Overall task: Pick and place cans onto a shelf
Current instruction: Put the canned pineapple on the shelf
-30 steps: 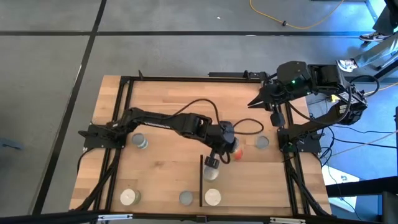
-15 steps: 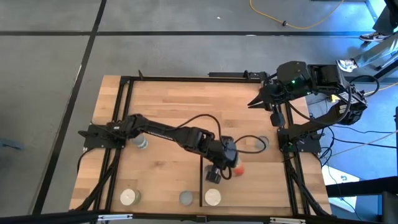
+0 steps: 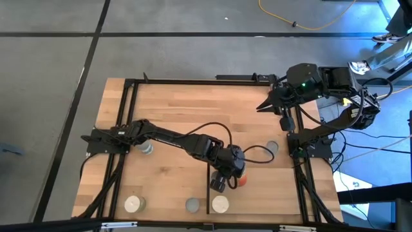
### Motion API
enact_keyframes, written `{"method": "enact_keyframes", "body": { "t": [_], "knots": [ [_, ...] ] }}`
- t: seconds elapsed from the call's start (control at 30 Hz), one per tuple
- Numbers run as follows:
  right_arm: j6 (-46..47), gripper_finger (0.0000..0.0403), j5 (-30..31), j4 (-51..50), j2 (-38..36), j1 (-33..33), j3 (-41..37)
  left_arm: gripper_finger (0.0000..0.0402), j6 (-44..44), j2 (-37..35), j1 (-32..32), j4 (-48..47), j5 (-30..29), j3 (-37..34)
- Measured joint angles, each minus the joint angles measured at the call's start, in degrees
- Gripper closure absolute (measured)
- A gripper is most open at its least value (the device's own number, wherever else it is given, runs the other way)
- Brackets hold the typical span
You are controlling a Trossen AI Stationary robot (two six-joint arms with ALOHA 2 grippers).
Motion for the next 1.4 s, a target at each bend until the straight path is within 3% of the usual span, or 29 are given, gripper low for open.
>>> {"method": "enact_keyframes", "body": {
  "t": [0.77, 1.4],
  "knots": [
    [-0.2, 0.0366, 0.0, 0.0, 0.0, 0.0, 0.1, 0.0401, 6.1, 2.8, 0.0, -1.2, 1.1, -0.6],
    [-0.2, 0.0366, 0.0, 0.0, 0.0, 0.0, 0.1, 0.0393, 6.0, 2.8, -0.8, 0.5, 1.0, -0.7]
  ]
}}
